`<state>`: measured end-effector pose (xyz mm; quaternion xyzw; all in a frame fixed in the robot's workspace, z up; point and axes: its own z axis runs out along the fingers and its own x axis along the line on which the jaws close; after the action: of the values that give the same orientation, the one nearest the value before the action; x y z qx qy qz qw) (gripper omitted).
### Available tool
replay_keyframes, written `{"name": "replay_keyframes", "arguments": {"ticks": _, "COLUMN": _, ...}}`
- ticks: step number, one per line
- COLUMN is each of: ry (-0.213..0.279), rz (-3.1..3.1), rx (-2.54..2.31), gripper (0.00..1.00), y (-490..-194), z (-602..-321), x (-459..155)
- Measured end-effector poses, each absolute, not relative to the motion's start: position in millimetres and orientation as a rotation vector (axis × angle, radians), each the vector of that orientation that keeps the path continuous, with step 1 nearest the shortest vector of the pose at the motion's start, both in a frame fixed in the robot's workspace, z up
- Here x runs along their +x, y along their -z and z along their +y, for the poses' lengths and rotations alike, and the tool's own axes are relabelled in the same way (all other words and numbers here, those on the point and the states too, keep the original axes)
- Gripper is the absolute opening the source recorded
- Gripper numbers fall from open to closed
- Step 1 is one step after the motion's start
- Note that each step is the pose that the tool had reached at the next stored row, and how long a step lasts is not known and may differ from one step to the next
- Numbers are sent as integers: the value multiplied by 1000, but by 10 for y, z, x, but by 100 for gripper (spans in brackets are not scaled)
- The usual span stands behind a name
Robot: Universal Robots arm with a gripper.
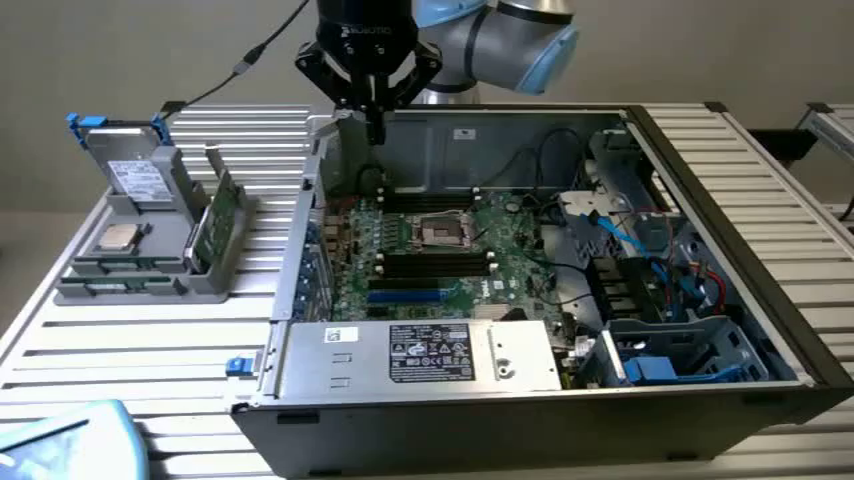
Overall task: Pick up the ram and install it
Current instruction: 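Reach for the ram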
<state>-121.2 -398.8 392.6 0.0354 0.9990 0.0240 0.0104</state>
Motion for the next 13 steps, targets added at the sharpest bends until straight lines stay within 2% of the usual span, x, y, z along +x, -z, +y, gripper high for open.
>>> {"name": "replay_keyframes", "arguments": {"ticks": 13, "ry": -75, "rz": 3118, "rx": 110, "gripper": 11, "y": -3926, "z": -3988, "x": -1212}}
